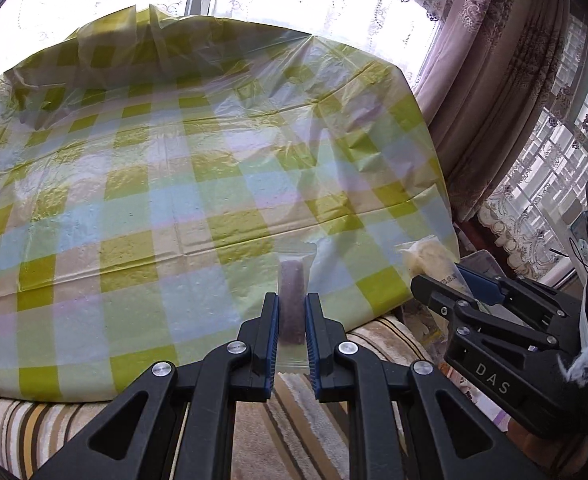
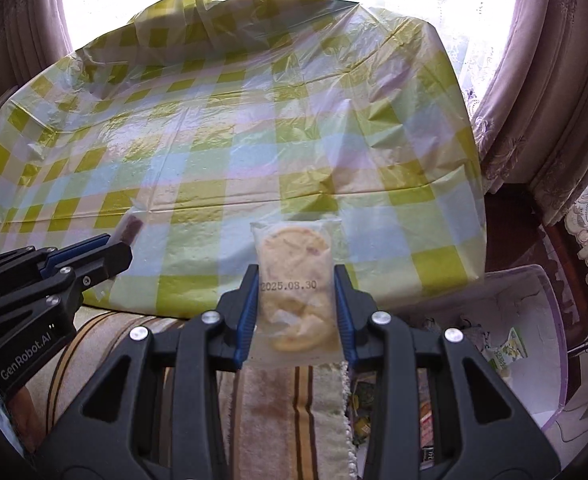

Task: Organize snacks
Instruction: 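Lift both packets and carry them over the white box, then open both grippers to drop the packets into the white box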

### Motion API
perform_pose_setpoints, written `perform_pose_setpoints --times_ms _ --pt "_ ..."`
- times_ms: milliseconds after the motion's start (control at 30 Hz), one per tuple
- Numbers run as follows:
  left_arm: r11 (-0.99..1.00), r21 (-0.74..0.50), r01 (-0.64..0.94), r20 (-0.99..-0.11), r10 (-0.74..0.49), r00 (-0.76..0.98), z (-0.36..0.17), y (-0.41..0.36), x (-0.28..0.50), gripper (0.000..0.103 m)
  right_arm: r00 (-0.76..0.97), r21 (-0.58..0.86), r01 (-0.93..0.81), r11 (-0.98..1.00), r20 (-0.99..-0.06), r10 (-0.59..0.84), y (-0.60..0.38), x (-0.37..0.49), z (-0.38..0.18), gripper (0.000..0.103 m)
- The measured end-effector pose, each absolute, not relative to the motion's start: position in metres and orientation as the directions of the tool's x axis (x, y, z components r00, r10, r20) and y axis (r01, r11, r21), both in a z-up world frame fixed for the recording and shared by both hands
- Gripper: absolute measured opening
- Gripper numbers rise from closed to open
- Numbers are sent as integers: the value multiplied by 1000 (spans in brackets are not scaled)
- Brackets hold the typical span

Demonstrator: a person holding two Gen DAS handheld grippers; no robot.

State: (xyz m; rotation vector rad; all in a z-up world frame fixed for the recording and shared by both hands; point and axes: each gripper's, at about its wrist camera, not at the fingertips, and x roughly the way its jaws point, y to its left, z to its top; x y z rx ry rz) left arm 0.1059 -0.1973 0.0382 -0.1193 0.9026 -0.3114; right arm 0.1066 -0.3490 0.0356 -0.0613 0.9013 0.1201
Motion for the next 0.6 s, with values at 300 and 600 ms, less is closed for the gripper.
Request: perform_pose_setpoints --times_ms 300,600 --pt "873 -331 357 -775 -468 426 28 -267 104 13 607 -7 14 1000 -794 -14 -421 76 35 39" --pt "826 -371 424 -800 -516 306 15 -326 104 14 567 -31 155 987 -816 -114 -479 57 26 39"
